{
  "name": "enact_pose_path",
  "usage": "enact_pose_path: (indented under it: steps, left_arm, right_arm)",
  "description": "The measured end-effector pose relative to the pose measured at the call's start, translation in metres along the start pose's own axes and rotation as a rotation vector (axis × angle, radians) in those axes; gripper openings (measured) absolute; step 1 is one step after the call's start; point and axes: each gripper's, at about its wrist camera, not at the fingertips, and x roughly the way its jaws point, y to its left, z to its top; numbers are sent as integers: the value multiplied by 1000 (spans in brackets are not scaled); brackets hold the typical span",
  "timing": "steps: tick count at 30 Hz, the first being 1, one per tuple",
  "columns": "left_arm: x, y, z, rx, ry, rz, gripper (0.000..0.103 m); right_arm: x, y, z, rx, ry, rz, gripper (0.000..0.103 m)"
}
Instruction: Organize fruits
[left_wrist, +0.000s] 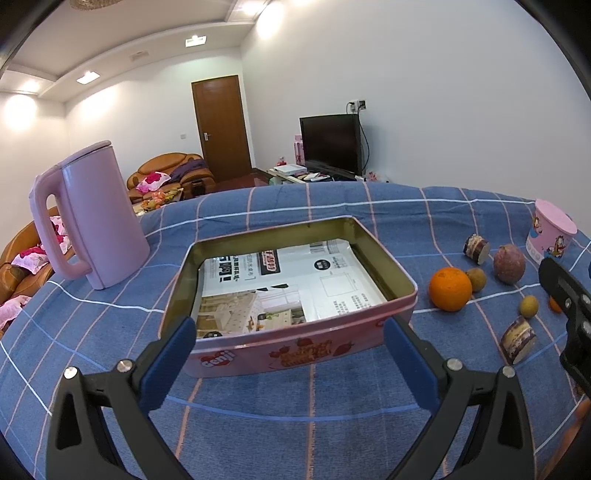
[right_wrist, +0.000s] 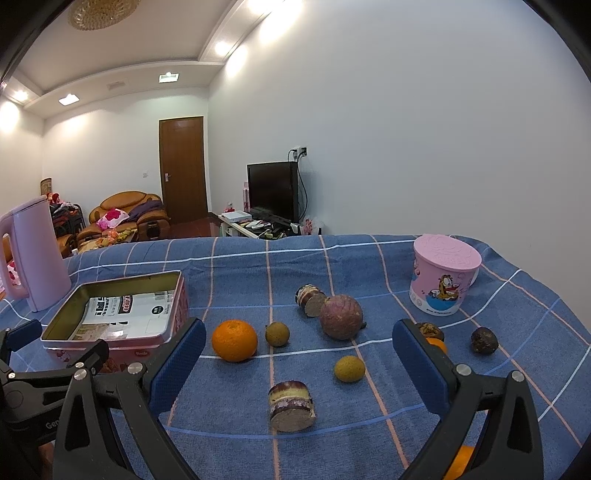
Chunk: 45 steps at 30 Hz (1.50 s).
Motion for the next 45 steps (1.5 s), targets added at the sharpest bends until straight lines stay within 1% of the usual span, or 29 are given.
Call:
enact_pose_path:
  steps: [9,13,16,18,21,23,26,28,29,30,33,35,37,38,40,42,43,44,45]
  left_arm:
    - [-4,0,-1,4,-12,-21,103]
    - [-3,-2,-1,13,-2,-44,103]
    - [-6,-3,-2,27,-13,-64,103]
    - [-9,-6,-3,41,-17,-93,103]
    - [-9,-13,-6,77,15,-158,103]
    - [-10,-18,-8,97,38,-204,103]
    - [-14,-25,-12,101,71,-285,103]
    - [-16,-30,-16,106,96,-320,102]
    - [-18,-34,-17,114,108,-339,101]
    - [-19,-38,-19,124,114,-352,97]
    - [-24,-48,-16,113,141,-396,97]
    - [-25,-54,-12,86,169,-461,96]
    - [-25,-63,-6,75,184,-500,96]
    - [-25,-70,-3,78,187,-511,96]
    - [-22,-84,3,95,197,-525,96]
    - [-20,-100,7,121,206,-528,96]
    - [-17,-108,8,139,213,-526,94]
    - [-13,-119,8,159,226,-527,88]
    - [-10,-125,7,171,239,-526,82]
  right_arm:
    - [-8,-12,0,-10,21,-44,102]
    - [-22,-31,1,-24,29,-56,102]
    - [-33,-56,0,-14,38,-83,102]
    - [-42,-79,-1,1,54,-100,102]
    - [-55,-108,-6,6,87,-107,102]
    - [-62,-121,-11,4,112,-89,102]
    - [-66,-129,-20,-1,177,-13,100]
    - [-64,-127,-25,-17,218,26,91]
    - [-59,-125,-27,-26,239,36,82]
    - [-54,-121,-30,-35,263,52,77]
    - [-35,-110,-38,-54,348,91,77]
    - [-27,-103,-43,-80,387,96,77]
    - [-24,-97,-47,-114,414,104,68]
    - [-22,-95,-50,-128,432,103,58]
    - [-21,-94,-53,-158,443,71,54]
    - [-20,-101,-55,-145,463,68,52]
    - [-19,-105,-57,-130,476,71,51]
    - [-17,-111,-60,-106,496,79,45]
    - [-16,-117,-62,-74,508,96,43]
